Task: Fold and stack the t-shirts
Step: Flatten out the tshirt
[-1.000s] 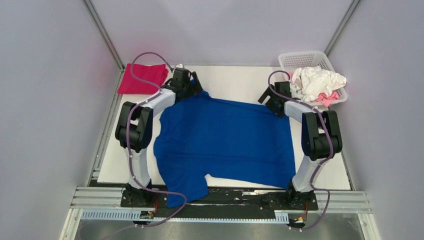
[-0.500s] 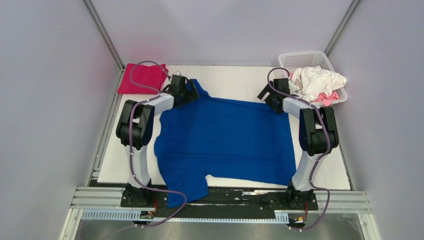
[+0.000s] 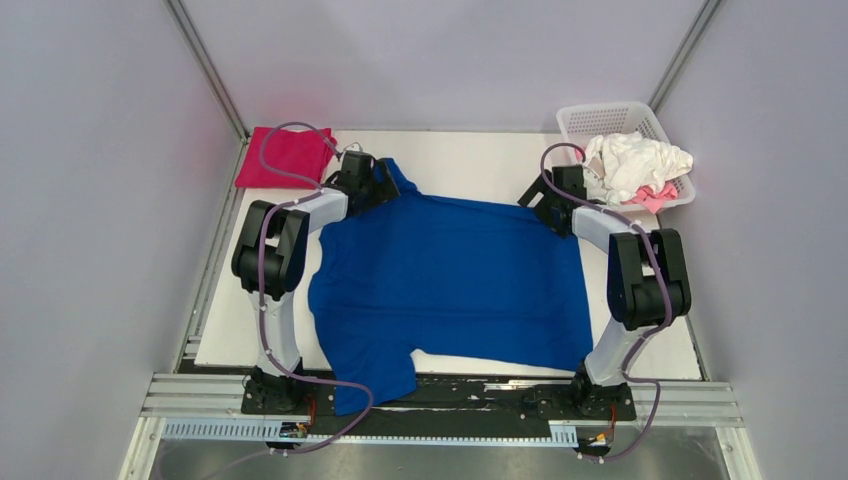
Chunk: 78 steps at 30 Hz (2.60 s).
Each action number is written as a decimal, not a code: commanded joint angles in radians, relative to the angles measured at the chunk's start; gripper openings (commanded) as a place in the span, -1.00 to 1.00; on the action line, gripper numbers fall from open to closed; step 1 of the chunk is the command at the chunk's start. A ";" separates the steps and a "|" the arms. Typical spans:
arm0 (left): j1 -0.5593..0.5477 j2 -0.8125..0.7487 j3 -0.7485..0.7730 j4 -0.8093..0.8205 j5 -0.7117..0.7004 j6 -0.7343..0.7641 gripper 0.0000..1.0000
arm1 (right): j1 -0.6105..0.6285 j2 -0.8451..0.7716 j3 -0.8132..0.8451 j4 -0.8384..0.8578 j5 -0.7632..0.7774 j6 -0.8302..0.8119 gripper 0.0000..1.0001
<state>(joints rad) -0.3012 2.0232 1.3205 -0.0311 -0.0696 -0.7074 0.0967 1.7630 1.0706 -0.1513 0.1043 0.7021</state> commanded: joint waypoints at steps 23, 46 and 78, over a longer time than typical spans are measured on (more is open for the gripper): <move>0.004 0.007 0.049 -0.126 -0.007 0.047 1.00 | -0.001 0.458 0.639 0.028 0.139 -0.145 1.00; 0.004 0.048 0.217 -0.048 0.040 -0.008 1.00 | 0.190 -0.004 0.077 0.032 -0.039 -0.194 1.00; 0.018 0.358 0.538 0.153 0.245 -0.238 1.00 | 0.190 -0.062 -0.160 0.030 -0.121 -0.179 1.00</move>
<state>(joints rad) -0.2871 2.3322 1.7588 -0.0002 0.1184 -0.8494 0.2848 1.6997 0.9291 -0.1230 0.0242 0.5278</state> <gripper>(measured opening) 0.998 0.998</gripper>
